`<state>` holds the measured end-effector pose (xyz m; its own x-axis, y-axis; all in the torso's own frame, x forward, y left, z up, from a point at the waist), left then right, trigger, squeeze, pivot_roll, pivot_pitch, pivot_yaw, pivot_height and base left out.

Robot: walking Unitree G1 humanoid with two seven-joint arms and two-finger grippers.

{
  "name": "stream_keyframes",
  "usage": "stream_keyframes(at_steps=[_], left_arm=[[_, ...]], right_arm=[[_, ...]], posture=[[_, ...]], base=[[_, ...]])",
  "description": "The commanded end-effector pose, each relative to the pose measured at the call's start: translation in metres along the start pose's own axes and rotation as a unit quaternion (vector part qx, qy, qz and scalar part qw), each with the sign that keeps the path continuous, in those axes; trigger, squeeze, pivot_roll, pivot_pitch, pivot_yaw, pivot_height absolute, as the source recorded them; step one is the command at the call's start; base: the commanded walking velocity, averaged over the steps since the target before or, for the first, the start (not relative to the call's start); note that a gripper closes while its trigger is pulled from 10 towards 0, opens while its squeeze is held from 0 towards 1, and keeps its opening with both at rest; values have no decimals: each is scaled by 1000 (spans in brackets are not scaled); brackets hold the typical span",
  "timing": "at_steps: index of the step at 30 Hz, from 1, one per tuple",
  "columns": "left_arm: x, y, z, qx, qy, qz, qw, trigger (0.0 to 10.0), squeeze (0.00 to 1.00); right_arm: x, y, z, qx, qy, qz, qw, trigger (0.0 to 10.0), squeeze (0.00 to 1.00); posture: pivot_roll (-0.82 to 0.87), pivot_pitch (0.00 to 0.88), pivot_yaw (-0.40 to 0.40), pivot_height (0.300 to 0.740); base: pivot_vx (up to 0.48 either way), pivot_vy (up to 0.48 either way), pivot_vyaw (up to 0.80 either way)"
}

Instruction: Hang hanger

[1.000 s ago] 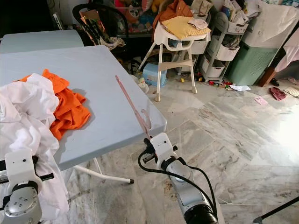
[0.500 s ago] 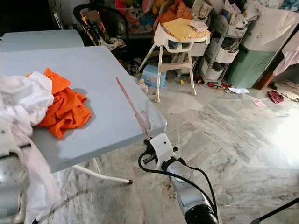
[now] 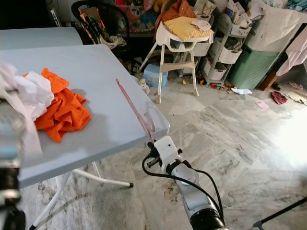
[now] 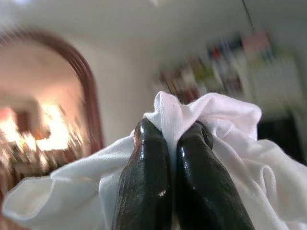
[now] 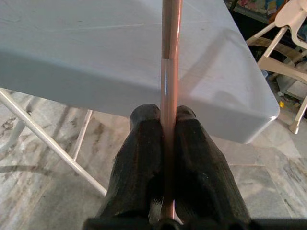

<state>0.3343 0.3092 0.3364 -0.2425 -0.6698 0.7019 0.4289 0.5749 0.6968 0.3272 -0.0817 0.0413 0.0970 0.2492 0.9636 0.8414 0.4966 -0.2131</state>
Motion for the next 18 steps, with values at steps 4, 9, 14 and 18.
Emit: stream_keyframes(at_steps=[4,9,14,18], left_arm=[[2,-7,-8,-11,1,-10,1000,0,0],[2,-7,-8,-11,1,-10,1000,0,0],[2,-7,-8,-11,1,-10,1000,0,0],[2,-7,-8,-11,1,-10,1000,0,0]], right_arm=[[-14,-4,1,1,2,30,1000,10000,0],[-14,-4,1,1,2,30,1000,10000,0],[-14,-4,1,1,2,30,1000,10000,0],[-14,-4,1,1,2,30,1000,10000,0]], posture=[[51,0,-101,740],[51,0,-101,740],[51,0,-101,740],[51,0,-101,740]], base=[[0,0,0],[0,0,0],[0,0,0],[0,0,0]])
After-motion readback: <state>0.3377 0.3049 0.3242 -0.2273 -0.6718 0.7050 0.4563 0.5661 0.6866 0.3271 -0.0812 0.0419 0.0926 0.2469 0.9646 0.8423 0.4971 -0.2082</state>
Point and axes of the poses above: a point about 5 cm out from each wrist's last joint towards the gripper, its own y axis pointing out of the wrist towards the gripper, its own x axis along the axis of the wrist's last joint, z = x × y, the point moved 4 cm from there along y, pointing out of the wrist towards the gripper
